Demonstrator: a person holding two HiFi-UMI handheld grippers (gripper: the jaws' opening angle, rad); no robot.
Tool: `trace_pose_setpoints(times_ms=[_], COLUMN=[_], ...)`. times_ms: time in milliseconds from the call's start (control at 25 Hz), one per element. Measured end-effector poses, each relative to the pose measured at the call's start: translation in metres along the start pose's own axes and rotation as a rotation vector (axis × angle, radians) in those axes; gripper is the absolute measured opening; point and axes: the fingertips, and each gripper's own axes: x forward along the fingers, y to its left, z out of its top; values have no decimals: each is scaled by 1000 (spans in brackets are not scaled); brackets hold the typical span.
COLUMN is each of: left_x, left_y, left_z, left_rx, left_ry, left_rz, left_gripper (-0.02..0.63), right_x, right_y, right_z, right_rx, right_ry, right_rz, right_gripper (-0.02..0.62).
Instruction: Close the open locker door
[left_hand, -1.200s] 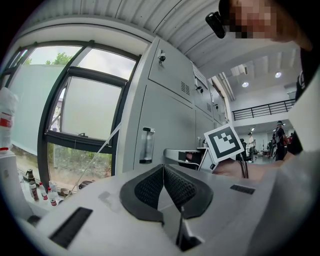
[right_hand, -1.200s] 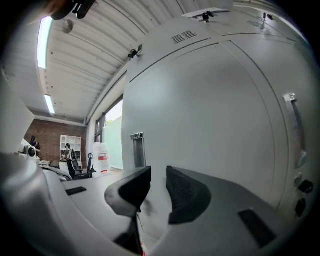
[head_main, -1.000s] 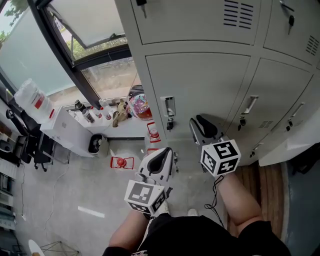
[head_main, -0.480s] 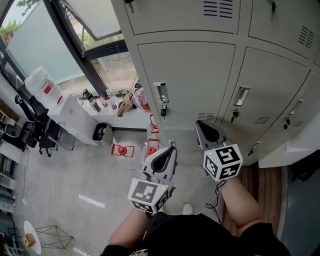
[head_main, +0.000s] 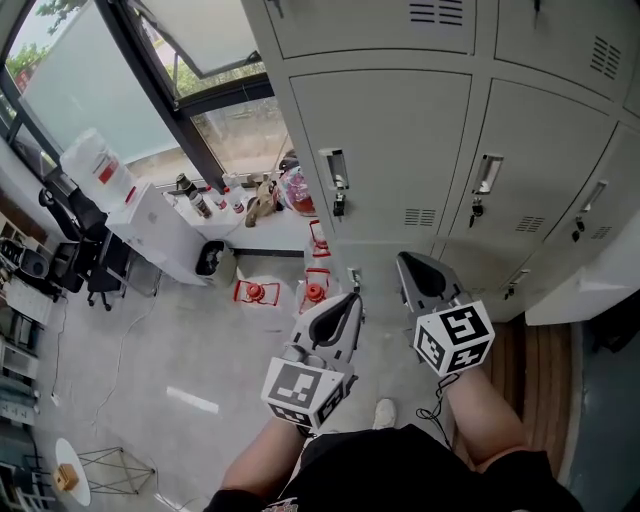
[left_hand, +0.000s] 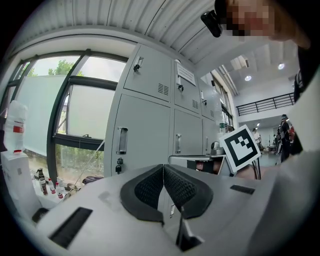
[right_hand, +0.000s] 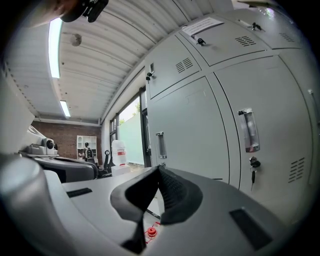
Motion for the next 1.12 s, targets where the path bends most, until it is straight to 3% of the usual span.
trace_pose_setpoints(times_ms=[840,1120], left_x=[-130,-158], left_y=[-20,-30], left_z=[-15,-19], left_rx=[-49,-67], left_ry=[-31,-34], left_rz=[-171,-194], left_gripper=[17,17], right_x=[-97,-124], right_y=[134,163], right_z=[-22,-30], right_rx=[-8,-1], right_ry=[9,14], right_rz=[-139,-163], right_gripper=[54,54])
